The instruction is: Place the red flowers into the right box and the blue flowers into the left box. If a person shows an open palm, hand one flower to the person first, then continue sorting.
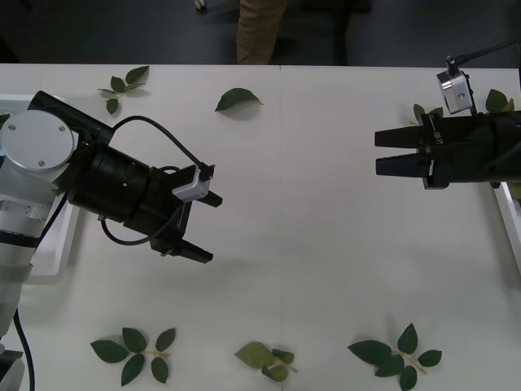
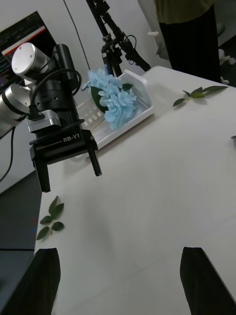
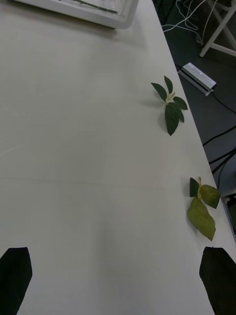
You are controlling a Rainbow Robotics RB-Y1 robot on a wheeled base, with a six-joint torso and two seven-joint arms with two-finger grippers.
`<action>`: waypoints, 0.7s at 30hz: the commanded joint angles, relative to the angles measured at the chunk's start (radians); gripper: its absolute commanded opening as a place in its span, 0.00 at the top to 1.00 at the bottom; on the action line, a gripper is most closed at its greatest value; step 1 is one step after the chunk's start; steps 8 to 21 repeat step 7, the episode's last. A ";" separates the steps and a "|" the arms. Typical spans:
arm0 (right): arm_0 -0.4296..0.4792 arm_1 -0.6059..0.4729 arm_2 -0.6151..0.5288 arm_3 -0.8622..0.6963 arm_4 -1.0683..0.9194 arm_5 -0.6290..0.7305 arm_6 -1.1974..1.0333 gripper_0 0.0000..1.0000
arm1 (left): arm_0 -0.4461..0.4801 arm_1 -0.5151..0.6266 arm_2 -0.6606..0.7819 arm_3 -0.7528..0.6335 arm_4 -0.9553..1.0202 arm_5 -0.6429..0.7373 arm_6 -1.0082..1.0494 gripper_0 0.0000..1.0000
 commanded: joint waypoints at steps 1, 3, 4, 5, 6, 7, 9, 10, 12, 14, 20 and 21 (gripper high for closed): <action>0.046 -0.037 -0.031 -0.034 -0.055 -0.001 0.015 0.29 | -0.037 -0.009 0.013 -0.013 -0.006 0.009 0.050 0.00; 0.075 -0.049 -0.031 -0.078 -0.056 -0.029 0.015 0.29 | -0.035 -0.009 0.013 -0.013 -0.006 0.012 0.050 0.00; 0.084 -0.052 -0.031 -0.094 -0.058 -0.040 0.015 0.29 | -0.037 -0.008 0.013 -0.013 -0.006 0.010 0.050 0.00; 0.097 -0.057 -0.031 -0.118 -0.056 -0.060 0.015 0.29 | -0.037 -0.008 0.013 -0.013 -0.006 0.012 0.050 0.00; 0.120 -0.064 -0.031 -0.157 -0.060 -0.093 0.015 0.29 | -0.035 -0.006 0.013 -0.013 -0.006 0.012 0.050 0.00; 0.135 -0.069 -0.031 -0.183 -0.061 -0.119 0.015 0.29 | -0.034 -0.006 0.013 -0.013 -0.006 0.012 0.050 0.00; 0.135 -0.069 -0.031 -0.183 -0.061 -0.119 0.015 0.29 | -0.034 -0.006 0.013 -0.013 -0.006 0.012 0.050 0.00; 0.135 -0.069 -0.031 -0.183 -0.061 -0.119 0.015 0.29 | -0.034 -0.006 0.013 -0.013 -0.006 0.012 0.050 0.00; 0.135 -0.069 -0.031 -0.183 -0.061 -0.119 0.015 0.29 | -0.034 -0.006 0.013 -0.013 -0.006 0.012 0.050 0.00; 0.135 -0.069 -0.031 -0.183 -0.061 -0.119 0.015 0.29 | -0.034 -0.006 0.013 -0.013 -0.006 0.012 0.050 0.00; 0.135 -0.069 -0.031 -0.183 -0.061 -0.119 0.015 0.29 | -0.034 -0.006 0.013 -0.013 -0.006 0.012 0.050 0.00; 0.135 -0.069 -0.031 -0.183 -0.061 -0.119 0.015 0.29 | -0.034 -0.006 0.013 -0.013 -0.006 0.012 0.050 0.00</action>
